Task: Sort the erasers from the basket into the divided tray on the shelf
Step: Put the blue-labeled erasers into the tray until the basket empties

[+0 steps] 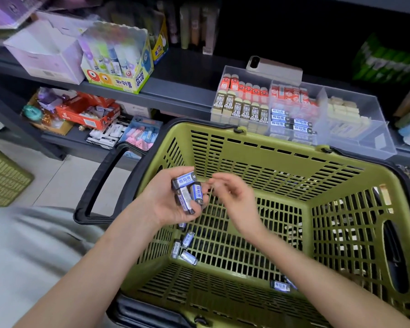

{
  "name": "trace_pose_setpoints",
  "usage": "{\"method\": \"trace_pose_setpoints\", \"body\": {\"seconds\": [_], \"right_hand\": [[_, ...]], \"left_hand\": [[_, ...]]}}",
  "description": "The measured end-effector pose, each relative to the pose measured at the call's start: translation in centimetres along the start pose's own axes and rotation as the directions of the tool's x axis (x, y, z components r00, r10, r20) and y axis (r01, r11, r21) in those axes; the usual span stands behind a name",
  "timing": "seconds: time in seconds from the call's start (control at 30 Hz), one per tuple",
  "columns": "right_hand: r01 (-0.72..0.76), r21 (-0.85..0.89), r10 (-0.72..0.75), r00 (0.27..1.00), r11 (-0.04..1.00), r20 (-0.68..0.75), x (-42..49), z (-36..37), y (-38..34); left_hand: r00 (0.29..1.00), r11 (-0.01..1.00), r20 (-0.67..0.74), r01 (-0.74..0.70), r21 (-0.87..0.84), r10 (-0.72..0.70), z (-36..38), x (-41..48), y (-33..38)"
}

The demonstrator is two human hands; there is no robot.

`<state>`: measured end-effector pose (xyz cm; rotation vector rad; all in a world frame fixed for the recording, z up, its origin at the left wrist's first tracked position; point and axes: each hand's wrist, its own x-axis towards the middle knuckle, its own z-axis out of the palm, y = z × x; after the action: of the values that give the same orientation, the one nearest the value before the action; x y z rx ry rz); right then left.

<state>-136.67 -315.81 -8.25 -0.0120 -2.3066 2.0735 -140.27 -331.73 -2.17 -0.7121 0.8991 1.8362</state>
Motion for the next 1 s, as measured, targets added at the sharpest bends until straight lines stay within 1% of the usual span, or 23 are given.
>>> {"method": "trace_pose_setpoints", "body": {"seconds": [0.07,0.13,0.17,0.2,0.23,0.3,0.33,0.37,0.4,0.43,0.47,0.5,0.53,0.57,0.67,0.7,0.73,0.8,0.93,1.0], "right_hand": [[0.109,-0.230,-0.092,0.992,0.967,0.082,-0.8,1.8,2.5],[0.233,-0.404,-0.199,0.972,0.885,0.123,-1.7,3.1,4.9],[0.306,-0.486,-0.242,0.951,0.819,0.191,-2.3,3.4,5.9],[0.399,-0.552,-0.267,0.914,0.732,0.306,-2.8,3.6,7.1],[0.503,-0.582,-0.261,0.853,0.638,0.451,-3.3,3.8,8.3],[0.691,-0.532,-0.187,0.679,0.490,0.710,-3.9,3.9,10.3],[0.763,-0.491,-0.147,0.591,0.421,0.793,-3.8,3.8,11.1],[0.816,-0.461,-0.104,0.523,0.347,0.846,-3.6,3.6,11.6],[0.855,-0.443,-0.066,0.475,0.268,0.877,-3.2,3.5,11.8],[0.881,-0.430,-0.036,0.445,0.195,0.895,-2.8,3.2,12.0],[0.899,-0.416,-0.025,0.423,0.138,0.906,-2.4,3.1,12.2],[0.908,-0.405,-0.024,0.410,0.103,0.912,-2.1,2.9,12.3],[0.907,-0.414,-0.023,0.417,0.081,0.909,-1.7,2.8,12.3],[0.888,-0.454,-0.017,0.456,0.073,0.890,-1.2,2.6,12.2],[0.741,-0.664,0.004,0.667,0.103,0.745,0.5,0.4,11.9],[0.685,-0.719,0.017,0.722,0.114,0.691,1.0,-0.7,11.8],[0.640,-0.761,0.030,0.763,0.107,0.646,1.3,-1.8,11.8],[0.584,-0.809,0.062,0.807,0.070,0.587,1.7,-3.0,11.6],[0.452,-0.883,0.180,0.865,0.127,0.468,1.5,-1.6,11.2],[0.413,-0.902,0.178,0.885,0.126,0.430,0.6,-0.9,10.9]], "left_hand": [[1.000,0.996,-0.016,-0.025,-0.088,0.023,-0.3,-0.1,0.3],[0.995,0.986,0.001,-0.096,-0.133,0.097,-0.5,-0.3,0.8],[0.989,0.979,0.024,-0.138,-0.148,0.143,-0.6,-0.4,1.1],[0.981,0.972,0.058,-0.174,-0.160,0.186,-0.7,-0.5,1.3],[0.971,0.965,0.093,-0.203,-0.167,0.221,-0.8,-0.7,1.5],[0.952,0.956,0.145,-0.248,-0.154,0.271,-0.9,-0.9,1.6],[0.946,0.954,0.155,-0.265,-0.142,0.286,-1.0,-0.9,1.6],[0.942,0.953,0.162,-0.275,-0.130,0.294,-1.0,-0.9,1.6],[0.940,0.953,0.165,-0.280,-0.118,0.297,-1.0,-0.9,1.6],[0.940,0.953,0.164,-0.284,-0.108,0.298,-1.0,-0.8,1.6],[0.941,0.953,0.161,-0.285,-0.101,0.298,-1.0,-0.8,1.5],[0.942,0.953,0.155,-0.285,-0.097,0.298,-1.0,-0.7,1.5],[0.943,0.954,0.149,-0.286,-0.092,0.298,-1.0,-0.6,1.6],[0.944,0.954,0.141,-0.287,-0.087,0.297,-1.0,-0.6,1.5],[0.950,0.957,0.116,-0.282,-0.075,0.289,-1.1,-0.3,1.5],[0.953,0.958,0.108,-0.276,-0.078,0.284,-1.1,-0.3,1.5],[0.956,0.959,0.098,-0.270,-0.083,0.277,-1.1,-0.2,1.5],[0.962,0.962,0.076,-0.254,-0.097,0.262,-1.1,0.0,1.4],[0.980,0.976,0.003,-0.195,-0.098,0.197,-0.7,0.6,0.9],[0.986,0.985,-0.055,-0.158,-0.073,0.154,-0.4,0.9,0.5]]}}
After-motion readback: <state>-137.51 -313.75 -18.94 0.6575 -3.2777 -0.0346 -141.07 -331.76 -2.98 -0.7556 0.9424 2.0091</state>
